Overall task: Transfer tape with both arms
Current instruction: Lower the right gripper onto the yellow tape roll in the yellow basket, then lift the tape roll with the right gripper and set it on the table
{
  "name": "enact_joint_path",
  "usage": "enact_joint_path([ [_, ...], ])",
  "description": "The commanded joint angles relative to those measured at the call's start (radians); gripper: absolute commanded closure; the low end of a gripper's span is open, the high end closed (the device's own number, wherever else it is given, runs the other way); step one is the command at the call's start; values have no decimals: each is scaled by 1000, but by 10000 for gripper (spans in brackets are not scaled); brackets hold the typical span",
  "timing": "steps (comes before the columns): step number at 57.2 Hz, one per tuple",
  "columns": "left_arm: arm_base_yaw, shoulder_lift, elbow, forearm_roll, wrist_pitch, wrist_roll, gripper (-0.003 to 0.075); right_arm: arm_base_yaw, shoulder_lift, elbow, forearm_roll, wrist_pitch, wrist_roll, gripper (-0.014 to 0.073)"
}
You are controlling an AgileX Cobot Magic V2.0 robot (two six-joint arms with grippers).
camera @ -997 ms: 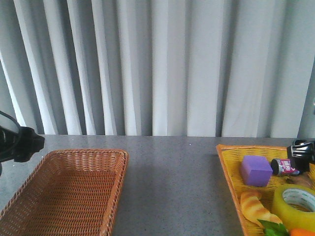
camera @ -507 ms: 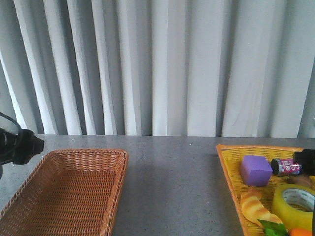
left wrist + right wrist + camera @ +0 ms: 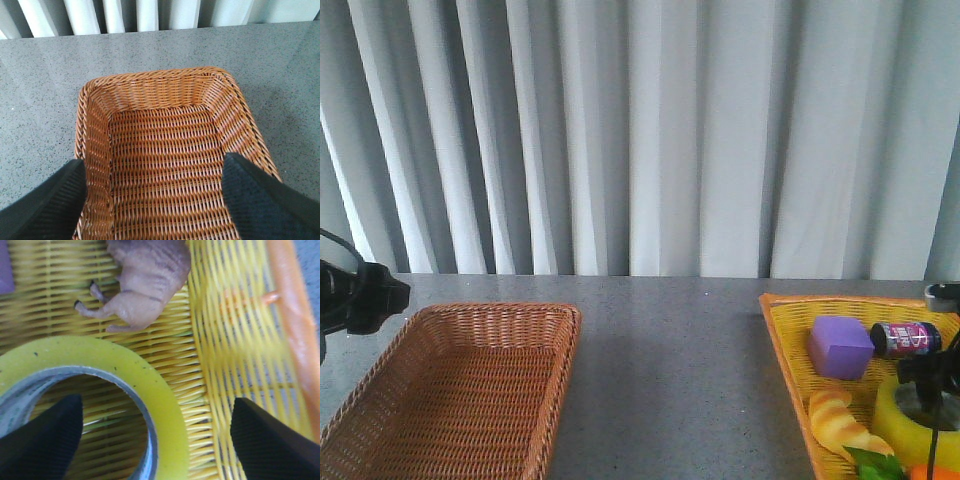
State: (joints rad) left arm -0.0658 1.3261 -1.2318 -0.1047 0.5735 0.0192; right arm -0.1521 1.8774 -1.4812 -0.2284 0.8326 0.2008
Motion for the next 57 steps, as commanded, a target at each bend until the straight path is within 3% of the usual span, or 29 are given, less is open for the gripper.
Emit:
enact_joint_path([
  [1, -7, -26, -36, -14, -61, -1, 186, -2, -18, -34, -6, -39, -22, 15],
  [11, -7, -26, -36, -14, -62, -1, 186, -2, 6, -34, 0, -58, -35, 127],
  [29, -7, -26, -36, -14, -64, -1, 186, -2, 6, -50, 1, -57, -35, 610],
  [46, -7, -26, -36, -14, -62, -1, 186, 5, -5, -284, 36, 121, -63, 599],
  [57, -7, -26, -36, -15, -62, -1, 186, 93, -25, -414, 137, 146, -184, 594],
])
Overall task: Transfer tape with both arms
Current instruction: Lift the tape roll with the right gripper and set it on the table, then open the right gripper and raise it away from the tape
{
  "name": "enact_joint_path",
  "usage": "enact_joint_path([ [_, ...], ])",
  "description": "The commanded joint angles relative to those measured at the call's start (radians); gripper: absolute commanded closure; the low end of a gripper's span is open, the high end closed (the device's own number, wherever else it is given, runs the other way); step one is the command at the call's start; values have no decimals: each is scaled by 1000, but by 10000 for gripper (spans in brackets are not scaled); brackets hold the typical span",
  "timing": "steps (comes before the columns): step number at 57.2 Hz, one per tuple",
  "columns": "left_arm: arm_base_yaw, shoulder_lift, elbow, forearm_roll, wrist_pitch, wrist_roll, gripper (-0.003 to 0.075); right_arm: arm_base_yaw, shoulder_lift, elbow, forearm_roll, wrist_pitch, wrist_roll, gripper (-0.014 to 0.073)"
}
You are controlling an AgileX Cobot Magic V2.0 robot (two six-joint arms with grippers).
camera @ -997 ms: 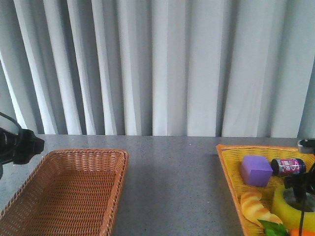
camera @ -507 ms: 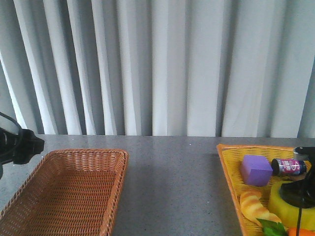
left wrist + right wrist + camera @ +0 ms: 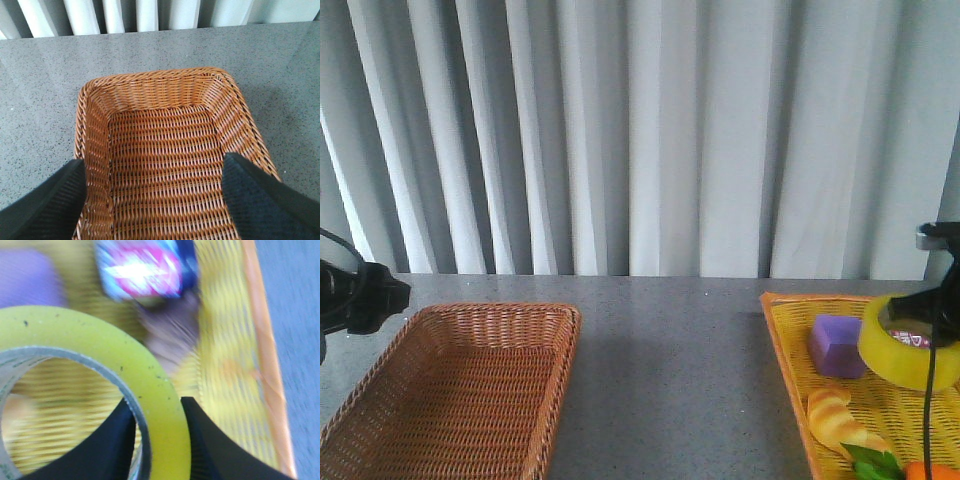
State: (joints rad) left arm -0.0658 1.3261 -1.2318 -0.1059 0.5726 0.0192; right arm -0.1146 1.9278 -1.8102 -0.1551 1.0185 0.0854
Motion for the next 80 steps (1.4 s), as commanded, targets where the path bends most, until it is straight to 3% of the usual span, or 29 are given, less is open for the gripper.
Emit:
enact_joint_path([
  [1, -7, -26, -36, -13, -61, -1, 186, 73, -75, -95, 76, -37, -79, 594],
  [11, -7, -26, -36, -13, -59, -1, 186, 249, -74, -146, 114, -42, -180, 589],
  [19, -7, -26, -36, -13, -54, -1, 186, 346, -30, -147, 117, -44, -147, 588],
  [42, -7, -26, -36, -12, -40, -1, 186, 460, 140, -147, 101, -1, -95, 545],
  [52, -7, -26, -36, -12, -31, -1, 186, 460, 172, -148, 108, 23, -99, 396],
  [61, -7, -26, -36, -12, -29, -1, 186, 460, 172, -153, 127, 15, -96, 171],
  [68, -7, -26, -36, -12, -28, -1, 186, 460, 170, -153, 130, 15, -98, 43],
  [80, -55, -26, -36, -14, -50, 52, 186, 458, 83, -153, 82, -12, -97, 17],
])
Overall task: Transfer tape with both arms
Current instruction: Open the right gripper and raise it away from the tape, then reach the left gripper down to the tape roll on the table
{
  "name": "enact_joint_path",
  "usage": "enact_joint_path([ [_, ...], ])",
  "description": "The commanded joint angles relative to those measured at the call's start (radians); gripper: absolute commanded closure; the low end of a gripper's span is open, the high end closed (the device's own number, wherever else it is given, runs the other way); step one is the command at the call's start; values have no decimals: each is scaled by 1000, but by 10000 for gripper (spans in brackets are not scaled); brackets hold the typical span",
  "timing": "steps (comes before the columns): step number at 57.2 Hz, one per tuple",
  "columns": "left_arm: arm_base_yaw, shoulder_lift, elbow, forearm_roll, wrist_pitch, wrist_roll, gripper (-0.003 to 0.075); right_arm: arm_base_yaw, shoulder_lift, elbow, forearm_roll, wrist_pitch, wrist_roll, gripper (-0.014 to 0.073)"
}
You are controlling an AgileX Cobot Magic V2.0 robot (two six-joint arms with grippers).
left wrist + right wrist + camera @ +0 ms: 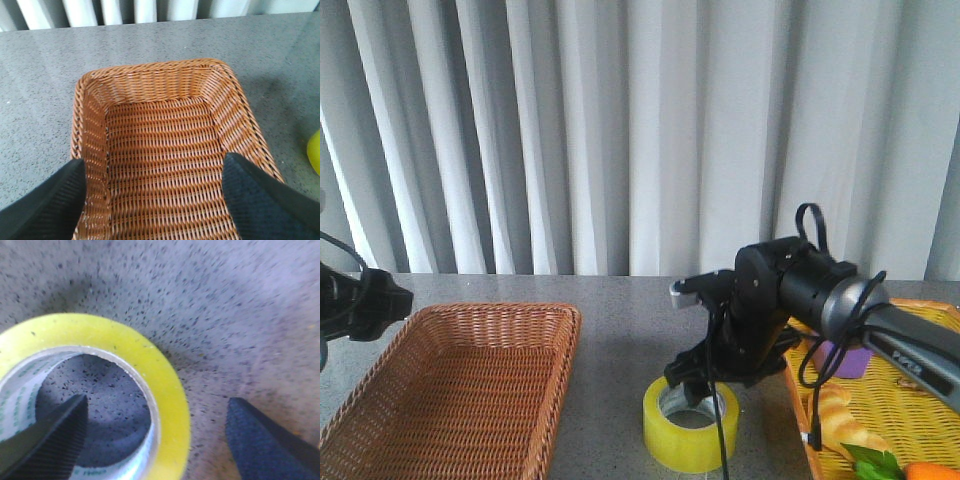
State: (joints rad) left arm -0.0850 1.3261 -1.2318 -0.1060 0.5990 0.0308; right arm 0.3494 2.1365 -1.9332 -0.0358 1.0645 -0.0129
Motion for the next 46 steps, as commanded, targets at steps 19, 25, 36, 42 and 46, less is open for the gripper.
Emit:
enact_joint_path([
  [19, -119, -26, -38, -95, -159, 66, 186, -78, -432, -27, -140, -140, 93, 182],
  [25, -120, -26, -38, -136, -179, 70, 186, -129, -509, -23, -103, -125, 77, 300],
  [36, -146, -25, -38, -136, -225, 100, 186, -232, -629, 43, -93, -127, 38, 590],
  [42, -175, 3, -67, -139, -207, 113, 186, -287, -671, 116, -83, -129, 33, 602],
  [46, -208, 44, -108, -141, -149, 113, 186, -319, -687, 175, -84, -125, 51, 602],
])
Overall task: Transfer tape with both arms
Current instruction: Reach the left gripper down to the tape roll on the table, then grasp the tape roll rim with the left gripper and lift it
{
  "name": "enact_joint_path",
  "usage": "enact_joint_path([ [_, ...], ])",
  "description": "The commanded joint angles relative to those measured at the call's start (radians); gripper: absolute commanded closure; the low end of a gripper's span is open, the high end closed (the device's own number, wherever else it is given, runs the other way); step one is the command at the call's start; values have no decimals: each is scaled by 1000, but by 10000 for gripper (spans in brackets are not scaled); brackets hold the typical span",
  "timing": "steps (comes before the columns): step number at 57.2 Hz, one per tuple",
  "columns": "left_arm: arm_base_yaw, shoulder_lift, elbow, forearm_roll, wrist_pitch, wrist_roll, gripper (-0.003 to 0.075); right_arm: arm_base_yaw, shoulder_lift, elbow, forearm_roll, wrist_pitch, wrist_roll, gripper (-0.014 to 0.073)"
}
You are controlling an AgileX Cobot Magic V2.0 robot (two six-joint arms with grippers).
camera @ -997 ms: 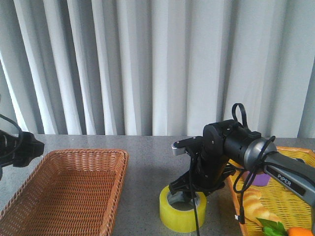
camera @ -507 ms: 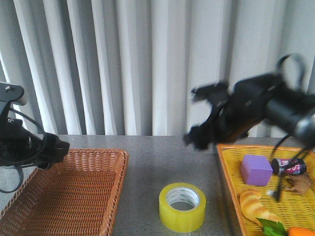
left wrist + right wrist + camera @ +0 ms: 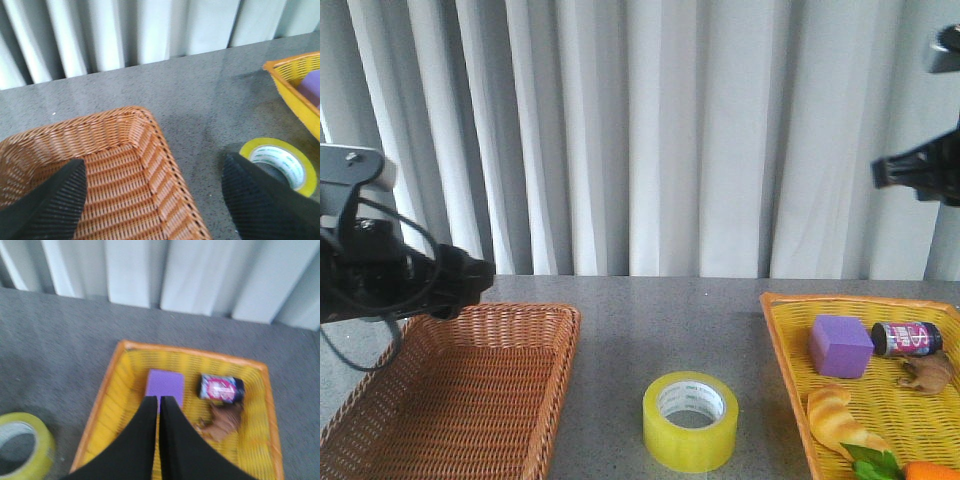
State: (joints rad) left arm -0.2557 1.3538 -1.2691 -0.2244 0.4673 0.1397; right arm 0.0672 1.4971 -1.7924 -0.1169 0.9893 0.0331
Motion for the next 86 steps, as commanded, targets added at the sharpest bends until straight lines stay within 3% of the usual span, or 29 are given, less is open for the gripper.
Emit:
enact_joint_path([
  [1, -45, 25, -81, -24, -5, 4, 186, -42, -49, 44, -3, -45, 8, 602],
  [19, -225, 293, -378, -25, 123, 13, 186, -54, -51, 198, -6, 53, 13, 602],
  [39, -286, 607, -646, -3, 194, 2, 186, -54, -51, 208, -6, 56, 13, 602],
  [49, -287, 712, -698, 21, 248, -48, 186, -54, -51, 208, -6, 56, 13, 602],
  [68, -287, 792, -699, 104, 200, -183, 193, -54, -51, 208, -6, 53, 13, 602],
  [77, -287, 802, -699, 111, 179, -183, 271, -54, -51, 208, -6, 53, 13, 602],
  [86, -287, 802, -699, 123, 155, -183, 435, -54, -51, 208, -6, 53, 13, 601],
])
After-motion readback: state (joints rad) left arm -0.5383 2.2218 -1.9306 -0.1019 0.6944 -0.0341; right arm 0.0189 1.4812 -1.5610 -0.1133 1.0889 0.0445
